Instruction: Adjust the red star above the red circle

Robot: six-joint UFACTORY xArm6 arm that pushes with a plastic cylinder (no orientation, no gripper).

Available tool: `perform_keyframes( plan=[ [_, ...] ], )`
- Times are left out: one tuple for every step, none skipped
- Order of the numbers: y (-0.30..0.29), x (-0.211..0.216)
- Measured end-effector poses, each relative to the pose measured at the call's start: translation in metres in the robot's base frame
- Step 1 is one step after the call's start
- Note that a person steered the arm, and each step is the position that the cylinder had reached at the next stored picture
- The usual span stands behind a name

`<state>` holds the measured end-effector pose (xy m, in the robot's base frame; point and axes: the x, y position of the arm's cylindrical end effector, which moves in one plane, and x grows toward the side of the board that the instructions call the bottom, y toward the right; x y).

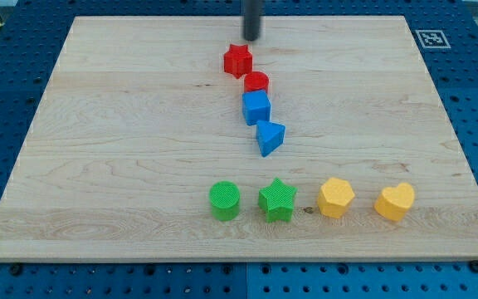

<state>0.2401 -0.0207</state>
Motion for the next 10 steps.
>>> perform_keyframes(
  plan=[
    [-0.075, 0.022],
    [-0.077, 0.057],
    [-0.075, 0.070],
    [-0.065, 0.073],
    [-0.062, 0.069],
    [-0.058, 0.066],
    [-0.043, 0.066],
    [-0.024, 0.066],
    [-0.012, 0.066],
    [-0.003, 0.066]
  ],
)
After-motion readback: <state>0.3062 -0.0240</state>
